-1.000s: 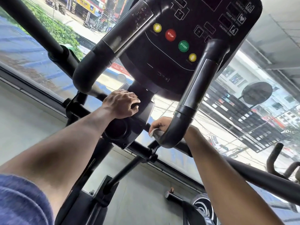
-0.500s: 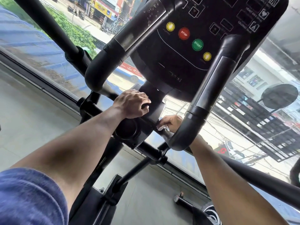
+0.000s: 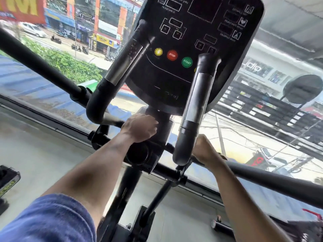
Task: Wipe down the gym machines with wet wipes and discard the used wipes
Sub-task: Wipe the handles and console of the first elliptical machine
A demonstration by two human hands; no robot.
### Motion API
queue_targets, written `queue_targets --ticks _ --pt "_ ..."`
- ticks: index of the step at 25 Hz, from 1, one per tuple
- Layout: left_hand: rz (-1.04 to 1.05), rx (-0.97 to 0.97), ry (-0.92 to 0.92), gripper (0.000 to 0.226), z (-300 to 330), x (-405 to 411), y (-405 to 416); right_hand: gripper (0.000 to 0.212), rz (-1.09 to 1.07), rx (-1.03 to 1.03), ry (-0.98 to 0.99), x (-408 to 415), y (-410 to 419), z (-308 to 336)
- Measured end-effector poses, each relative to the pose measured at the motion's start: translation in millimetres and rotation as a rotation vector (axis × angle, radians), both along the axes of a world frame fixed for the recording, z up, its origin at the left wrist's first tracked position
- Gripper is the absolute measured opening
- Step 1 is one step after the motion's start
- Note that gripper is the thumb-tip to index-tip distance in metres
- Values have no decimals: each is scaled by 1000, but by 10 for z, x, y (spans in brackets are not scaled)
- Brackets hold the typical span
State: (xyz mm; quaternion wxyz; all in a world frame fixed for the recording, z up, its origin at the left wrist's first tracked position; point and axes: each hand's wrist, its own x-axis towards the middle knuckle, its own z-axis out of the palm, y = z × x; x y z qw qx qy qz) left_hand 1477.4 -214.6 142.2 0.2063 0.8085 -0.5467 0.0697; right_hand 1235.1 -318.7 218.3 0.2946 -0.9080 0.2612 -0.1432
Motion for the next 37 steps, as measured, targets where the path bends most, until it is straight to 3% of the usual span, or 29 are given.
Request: queue_targets --ticks 2,4,7,9,13,15,18,21,23,25,28,34,37 --pt "-24 142 41 71 47 -17 0 53 -26 -13 -81 -208 90 -48" --pt "-27 287 32 106 89 -75 10 39 5 -108 -143 -359 142 -144" --pt "8 418 53 127 100 -213 121 25 -85 -50 -194 -481 62 -227" --pt "-21 438 93 128 90 -300 282 22 -142 38 -234 -595 133 -419" --pt "-64 501 11 92 140 -485 916 6 -237 331 -358 -763 381 -836" --pt "-79 409 -88 78 173 -586 1238 11 -247 413 -405 -776 536 -937" --pt "-94 26 -194 63 418 -695 1610 10 -176 399 -408 -707 827 -1022" --pt "-118 -354 -434 41 739 -688 1867 6 -101 164 -307 -493 1118 -1032" --pt "-43 -491 -566 45 1024 -637 1910 13 -38 5 -286 -222 1232 -965" --pt "66 -542 -576 60 1302 -531 1807 19 9 -103 -302 93 1269 -845" --pt "75 -479 -446 76 1470 -368 1586 20 -28 -200 -310 561 1217 -623" --pt "-15 -599 -353 67 1359 -237 1534 24 -143 -338 -169 1202 766 -596" --pt "-44 -652 -330 62 1350 -210 1525 24 -194 -598 -80 1449 560 -707"
